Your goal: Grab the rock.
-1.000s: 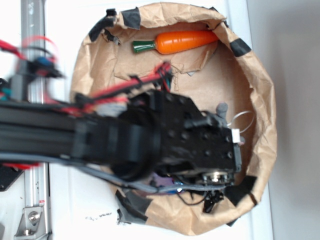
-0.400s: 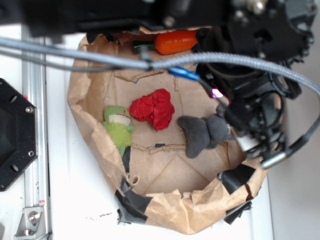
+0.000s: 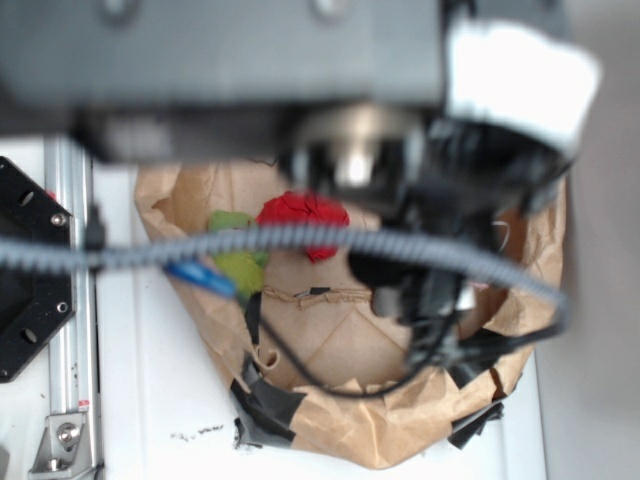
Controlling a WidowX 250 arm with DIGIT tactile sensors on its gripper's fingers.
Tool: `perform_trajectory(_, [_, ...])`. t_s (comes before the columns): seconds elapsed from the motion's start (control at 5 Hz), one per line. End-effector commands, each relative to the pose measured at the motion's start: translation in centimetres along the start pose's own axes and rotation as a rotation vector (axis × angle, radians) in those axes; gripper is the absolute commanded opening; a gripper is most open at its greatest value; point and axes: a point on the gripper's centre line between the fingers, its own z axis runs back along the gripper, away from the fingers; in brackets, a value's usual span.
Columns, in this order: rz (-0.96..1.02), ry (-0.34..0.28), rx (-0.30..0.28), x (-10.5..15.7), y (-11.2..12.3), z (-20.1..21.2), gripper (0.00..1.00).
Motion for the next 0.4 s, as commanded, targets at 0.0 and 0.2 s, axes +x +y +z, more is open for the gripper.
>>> perform_trajectory(0.0, [0.023,-0.012,0.008,-0.03,1.46,0.20,0.00])
perform_trajectory(0.2, [0.028,0.000,0.011,0.01,1.31,-0.22,0.00])
